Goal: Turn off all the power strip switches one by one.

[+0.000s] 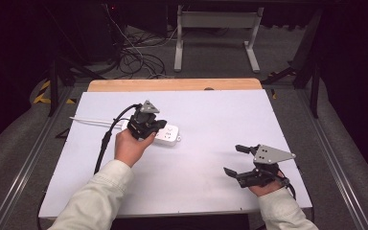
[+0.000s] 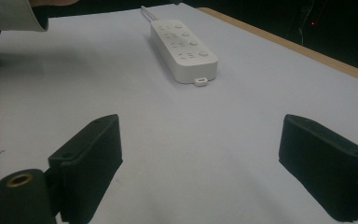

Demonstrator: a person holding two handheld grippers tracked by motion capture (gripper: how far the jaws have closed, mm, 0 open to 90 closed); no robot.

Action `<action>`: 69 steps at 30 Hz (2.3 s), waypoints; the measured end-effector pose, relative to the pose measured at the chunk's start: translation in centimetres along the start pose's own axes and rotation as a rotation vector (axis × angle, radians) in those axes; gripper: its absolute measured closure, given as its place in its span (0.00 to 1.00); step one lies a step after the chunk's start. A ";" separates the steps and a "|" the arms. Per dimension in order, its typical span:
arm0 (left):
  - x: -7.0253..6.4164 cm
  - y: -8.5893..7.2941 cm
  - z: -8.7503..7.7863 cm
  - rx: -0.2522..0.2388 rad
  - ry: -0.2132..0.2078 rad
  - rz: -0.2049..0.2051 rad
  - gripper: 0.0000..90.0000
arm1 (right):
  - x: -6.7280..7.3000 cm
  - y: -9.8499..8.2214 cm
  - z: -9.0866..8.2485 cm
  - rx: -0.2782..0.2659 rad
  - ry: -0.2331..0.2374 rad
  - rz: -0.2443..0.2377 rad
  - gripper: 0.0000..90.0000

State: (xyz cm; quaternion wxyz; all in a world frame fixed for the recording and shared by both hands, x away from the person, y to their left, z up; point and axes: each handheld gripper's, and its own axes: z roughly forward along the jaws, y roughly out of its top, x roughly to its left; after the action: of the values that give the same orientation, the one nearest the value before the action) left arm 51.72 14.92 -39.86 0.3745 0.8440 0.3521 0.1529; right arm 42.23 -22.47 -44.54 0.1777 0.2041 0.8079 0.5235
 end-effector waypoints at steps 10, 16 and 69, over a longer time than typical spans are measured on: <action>1.6 -0.4 2.8 0.024 -0.017 -0.092 1.00 | 0.0 0.0 -0.1 -0.001 0.004 -0.003 0.15; 2.0 -0.5 4.0 0.031 -0.014 -0.114 1.00 | -0.2 0.0 -0.2 -0.006 0.003 0.002 0.15; 1.5 -1.4 7.2 0.054 0.023 -0.084 1.00 | -0.3 -0.1 -0.2 -0.017 0.040 0.018 0.15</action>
State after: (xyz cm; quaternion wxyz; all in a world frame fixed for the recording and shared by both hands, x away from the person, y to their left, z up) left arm 55.90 12.86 -45.72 0.3535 0.8366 0.3954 0.1373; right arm 42.34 -22.81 -44.50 0.1586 0.1994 0.8051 0.5357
